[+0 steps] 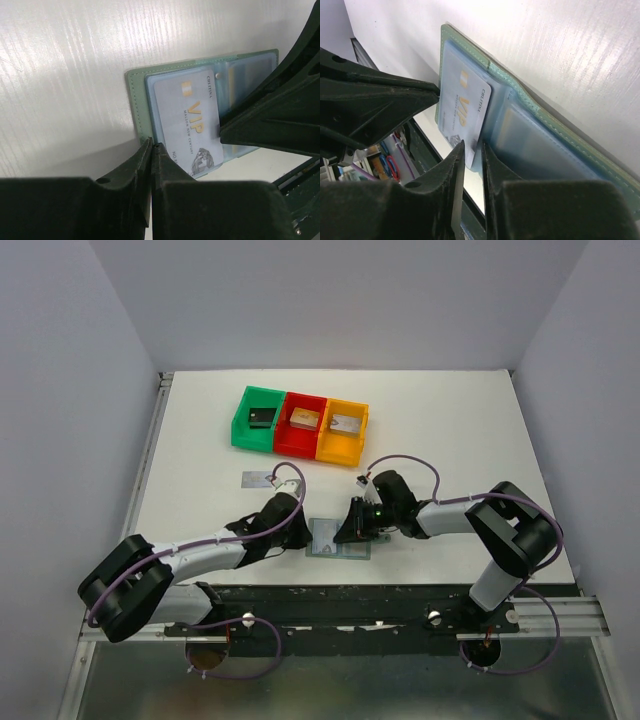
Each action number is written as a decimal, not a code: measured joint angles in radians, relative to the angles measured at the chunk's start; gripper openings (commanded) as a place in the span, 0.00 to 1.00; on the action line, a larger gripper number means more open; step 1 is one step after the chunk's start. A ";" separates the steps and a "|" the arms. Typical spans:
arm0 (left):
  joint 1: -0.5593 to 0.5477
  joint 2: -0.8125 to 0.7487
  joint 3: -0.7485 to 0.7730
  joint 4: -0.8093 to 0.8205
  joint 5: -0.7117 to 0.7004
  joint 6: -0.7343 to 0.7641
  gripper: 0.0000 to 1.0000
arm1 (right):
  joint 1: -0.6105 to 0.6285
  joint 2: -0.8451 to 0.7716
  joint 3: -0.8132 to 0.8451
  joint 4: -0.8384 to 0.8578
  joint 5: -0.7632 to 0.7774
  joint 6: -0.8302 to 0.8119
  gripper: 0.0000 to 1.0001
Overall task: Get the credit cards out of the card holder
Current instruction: Remove the credit card from the card holder.
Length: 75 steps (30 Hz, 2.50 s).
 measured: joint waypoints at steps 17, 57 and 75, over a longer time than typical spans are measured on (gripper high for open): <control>0.000 0.003 -0.006 -0.006 -0.016 0.000 0.10 | 0.000 0.008 0.000 0.047 -0.036 0.040 0.31; 0.000 0.008 -0.022 0.034 -0.014 -0.017 0.04 | -0.003 0.025 0.003 0.059 -0.056 0.047 0.38; -0.006 0.014 -0.032 0.063 -0.014 -0.026 0.02 | -0.013 0.091 -0.022 0.217 -0.080 0.148 0.38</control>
